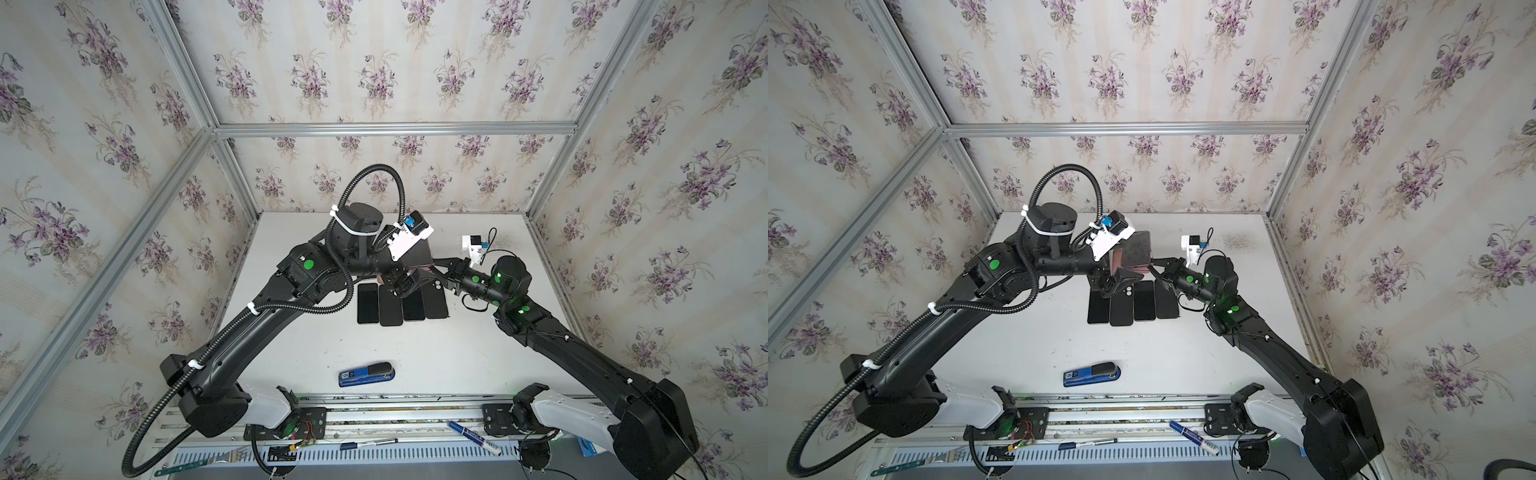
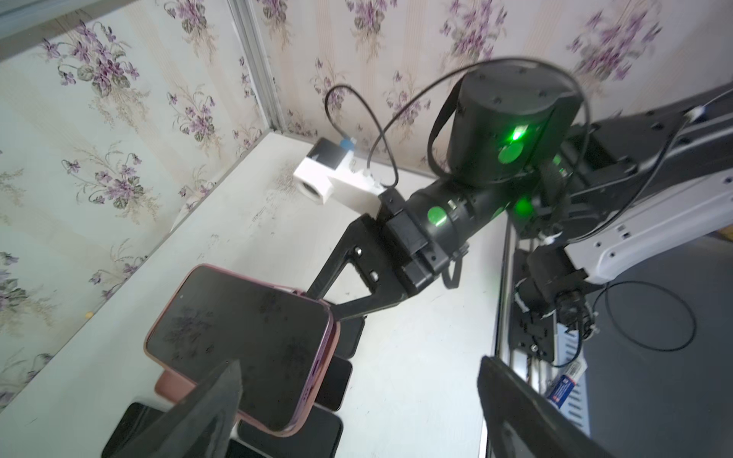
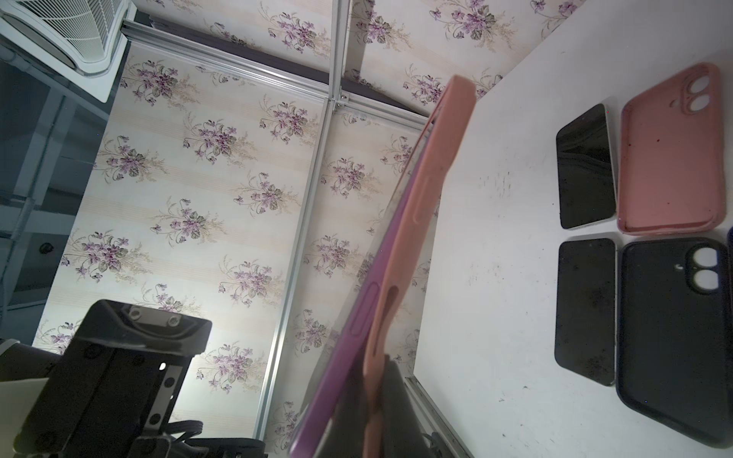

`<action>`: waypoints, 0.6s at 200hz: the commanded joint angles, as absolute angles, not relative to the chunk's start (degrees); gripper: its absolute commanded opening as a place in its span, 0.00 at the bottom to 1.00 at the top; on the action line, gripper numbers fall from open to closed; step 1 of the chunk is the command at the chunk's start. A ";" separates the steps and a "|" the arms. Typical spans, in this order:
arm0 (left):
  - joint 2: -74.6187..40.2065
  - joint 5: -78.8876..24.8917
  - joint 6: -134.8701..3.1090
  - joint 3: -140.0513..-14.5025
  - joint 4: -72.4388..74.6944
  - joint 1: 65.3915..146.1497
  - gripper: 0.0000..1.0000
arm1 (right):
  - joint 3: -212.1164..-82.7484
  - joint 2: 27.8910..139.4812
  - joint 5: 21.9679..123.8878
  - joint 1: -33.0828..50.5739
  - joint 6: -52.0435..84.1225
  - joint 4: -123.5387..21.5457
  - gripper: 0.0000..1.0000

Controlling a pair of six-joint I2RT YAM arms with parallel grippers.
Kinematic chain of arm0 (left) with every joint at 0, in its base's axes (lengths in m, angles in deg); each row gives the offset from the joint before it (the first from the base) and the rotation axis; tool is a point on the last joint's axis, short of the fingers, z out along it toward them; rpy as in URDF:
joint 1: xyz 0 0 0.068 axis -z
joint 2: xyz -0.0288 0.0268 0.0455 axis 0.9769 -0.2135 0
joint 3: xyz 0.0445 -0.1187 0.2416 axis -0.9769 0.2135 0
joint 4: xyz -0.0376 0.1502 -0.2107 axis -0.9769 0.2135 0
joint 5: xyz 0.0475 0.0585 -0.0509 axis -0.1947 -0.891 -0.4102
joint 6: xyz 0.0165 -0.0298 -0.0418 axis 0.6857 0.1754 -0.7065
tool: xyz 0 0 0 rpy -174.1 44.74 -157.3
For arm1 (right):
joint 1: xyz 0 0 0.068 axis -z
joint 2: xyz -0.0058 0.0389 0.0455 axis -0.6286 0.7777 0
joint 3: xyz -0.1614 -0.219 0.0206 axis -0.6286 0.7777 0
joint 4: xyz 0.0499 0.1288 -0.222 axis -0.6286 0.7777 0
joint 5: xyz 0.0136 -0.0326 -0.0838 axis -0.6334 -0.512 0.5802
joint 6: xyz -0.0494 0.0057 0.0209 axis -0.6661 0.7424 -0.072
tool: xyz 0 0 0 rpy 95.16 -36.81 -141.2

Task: Take the phone out of the phone case
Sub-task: Remove the phone case from the phone.

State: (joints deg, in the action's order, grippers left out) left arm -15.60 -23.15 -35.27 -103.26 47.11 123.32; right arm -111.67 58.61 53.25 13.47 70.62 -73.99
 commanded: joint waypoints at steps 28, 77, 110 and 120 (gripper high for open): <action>-19.02 -34.82 -27.79 -105.35 51.46 126.74 0.92 | -111.90 57.53 53.02 13.46 69.80 -77.11 0.00; -22.18 -41.01 -26.64 -106.94 51.39 128.56 0.87 | -111.64 56.96 53.20 13.46 69.77 -76.72 0.00; -23.84 -43.71 -25.86 -108.21 51.37 129.22 0.83 | -111.46 56.96 53.03 13.46 69.95 -76.96 0.00; -24.27 -44.68 -25.64 -108.58 51.37 129.40 0.82 | -111.37 56.96 53.02 13.46 70.00 -77.16 0.00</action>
